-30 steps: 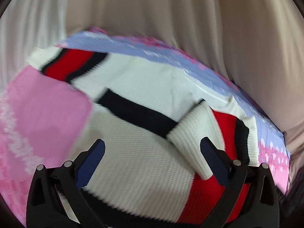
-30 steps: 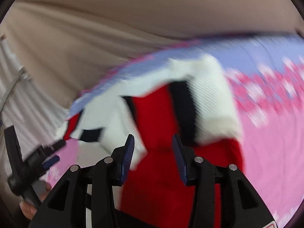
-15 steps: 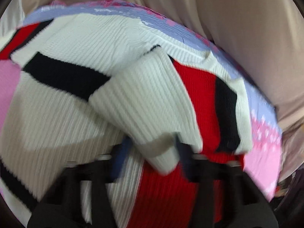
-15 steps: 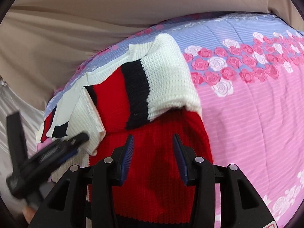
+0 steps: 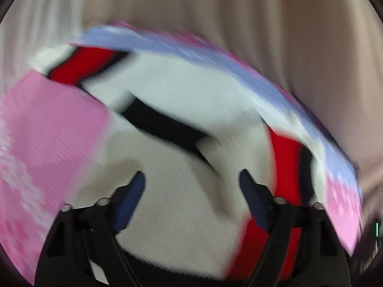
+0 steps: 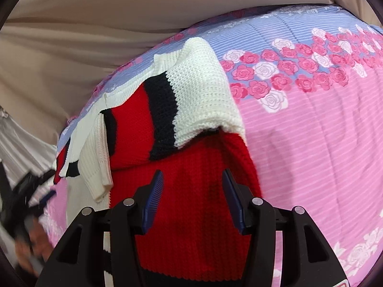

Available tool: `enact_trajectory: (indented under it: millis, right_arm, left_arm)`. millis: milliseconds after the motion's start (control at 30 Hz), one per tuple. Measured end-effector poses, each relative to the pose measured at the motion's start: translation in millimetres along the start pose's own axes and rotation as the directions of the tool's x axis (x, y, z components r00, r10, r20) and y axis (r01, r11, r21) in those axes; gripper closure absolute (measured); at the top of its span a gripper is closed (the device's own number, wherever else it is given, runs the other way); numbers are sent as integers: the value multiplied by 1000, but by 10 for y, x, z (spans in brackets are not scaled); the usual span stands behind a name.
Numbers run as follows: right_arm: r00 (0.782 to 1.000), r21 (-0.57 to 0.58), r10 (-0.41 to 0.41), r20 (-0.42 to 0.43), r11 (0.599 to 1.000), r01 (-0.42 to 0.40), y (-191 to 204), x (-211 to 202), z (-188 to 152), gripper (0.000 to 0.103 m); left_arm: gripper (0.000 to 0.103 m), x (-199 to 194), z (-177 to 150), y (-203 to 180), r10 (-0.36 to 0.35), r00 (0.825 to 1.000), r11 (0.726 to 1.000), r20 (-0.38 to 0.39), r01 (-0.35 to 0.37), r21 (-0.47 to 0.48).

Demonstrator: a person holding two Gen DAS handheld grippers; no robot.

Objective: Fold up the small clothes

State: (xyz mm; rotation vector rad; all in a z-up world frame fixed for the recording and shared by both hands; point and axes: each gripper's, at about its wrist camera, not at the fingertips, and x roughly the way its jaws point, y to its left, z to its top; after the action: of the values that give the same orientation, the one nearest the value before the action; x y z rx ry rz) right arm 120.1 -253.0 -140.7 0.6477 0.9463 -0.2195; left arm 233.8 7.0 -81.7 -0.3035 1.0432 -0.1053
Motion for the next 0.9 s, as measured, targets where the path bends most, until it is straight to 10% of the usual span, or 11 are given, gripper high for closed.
enact_trajectory:
  millis: [200,267,333,467,733,833,900]
  right_arm:
    - [1000,-36,-20,-1,999,20,114,-2,-35,53]
    - [999,-54,-31,10,998,32,136,-54,-54,53]
    - [999,-70,-42,14,997,43,141,-93,-70,53]
    - [999,-67,-42,19,997,43,96,-104,-57,53]
    - [996,41,81,-27,996,-80,-70,155,56,53]
    - [991,111,136,-22,985,-132,-146,303,242,53]
    - [990,137,144,2,980,-143,-194,371,390,53]
  left_arm:
    - [24,686,-202,-501,-24,993,1000,-114,25,7]
    - [71,678,-51,-546,-58,995,998,-78,57,-13]
    - [87,623,215,-412,-124,991,990,-55,120,-80]
    - [85,251,818,54,60,983,987,175,-32,-158]
    - [19,343,856,437,92,992,971,82,-72,-228]
    - [19,701,859,355,57,998,971,-4,-56,-233]
    - [40,867,901,416,44,998,964,-41,-53,-259]
